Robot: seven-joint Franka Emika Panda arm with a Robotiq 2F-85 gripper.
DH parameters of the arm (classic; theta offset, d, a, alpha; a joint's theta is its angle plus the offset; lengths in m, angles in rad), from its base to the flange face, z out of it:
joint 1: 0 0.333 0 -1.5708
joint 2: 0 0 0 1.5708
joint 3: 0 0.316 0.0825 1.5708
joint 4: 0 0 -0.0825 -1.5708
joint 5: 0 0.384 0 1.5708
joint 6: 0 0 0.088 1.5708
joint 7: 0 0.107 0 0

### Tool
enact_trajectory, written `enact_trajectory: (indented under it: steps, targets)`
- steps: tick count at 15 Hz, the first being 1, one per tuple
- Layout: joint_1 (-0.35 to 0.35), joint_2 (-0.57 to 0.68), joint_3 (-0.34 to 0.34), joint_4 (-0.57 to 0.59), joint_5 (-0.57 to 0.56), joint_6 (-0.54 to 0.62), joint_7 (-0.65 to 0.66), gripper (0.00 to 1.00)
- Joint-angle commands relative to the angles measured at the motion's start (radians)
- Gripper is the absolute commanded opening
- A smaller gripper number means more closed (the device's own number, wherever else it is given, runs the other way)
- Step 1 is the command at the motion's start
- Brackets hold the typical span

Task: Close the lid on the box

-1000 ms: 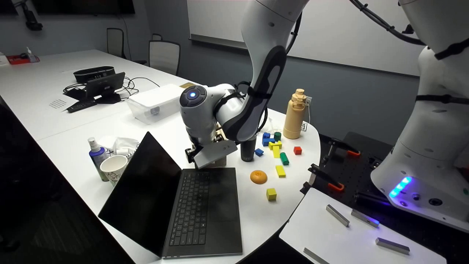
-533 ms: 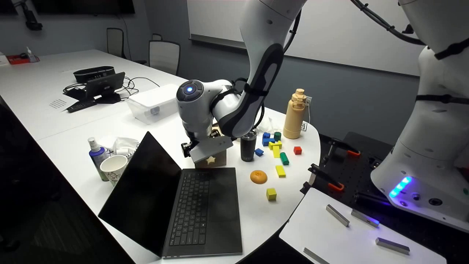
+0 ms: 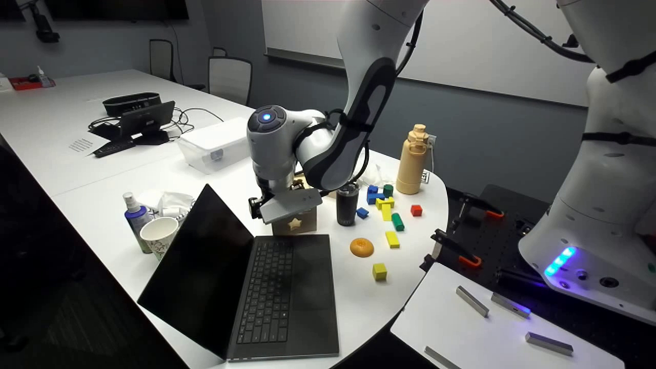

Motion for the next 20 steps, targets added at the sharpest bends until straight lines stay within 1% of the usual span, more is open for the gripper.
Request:
enact_trajectory:
  steps: [1, 4, 5, 9, 12, 15, 20]
  targets:
    - [-0.038, -0.124, 0.054, -0.096, 0.077, 0.051, -0.109, 1.0]
    - [-0.04, -0.222, 0.054, -0.144, 0.141, 0.026, -0.2, 1.0]
    - [-0.069, -0.26, 0.078, -0.168, 0.18, 0.018, -0.273, 1.0]
    - [-0.122, -0.383, 0.11, -0.234, 0.35, -0.069, -0.533, 1.0]
    - [-0.164, -0.453, 0.124, -0.284, 0.471, -0.09, -0.692, 1.0]
    - [-0.167, -0.495, 0.11, -0.309, 0.524, -0.134, -0.77, 1.0]
    - [-0.173, -0.542, 0.105, -0.335, 0.527, -0.166, -0.8, 1.0]
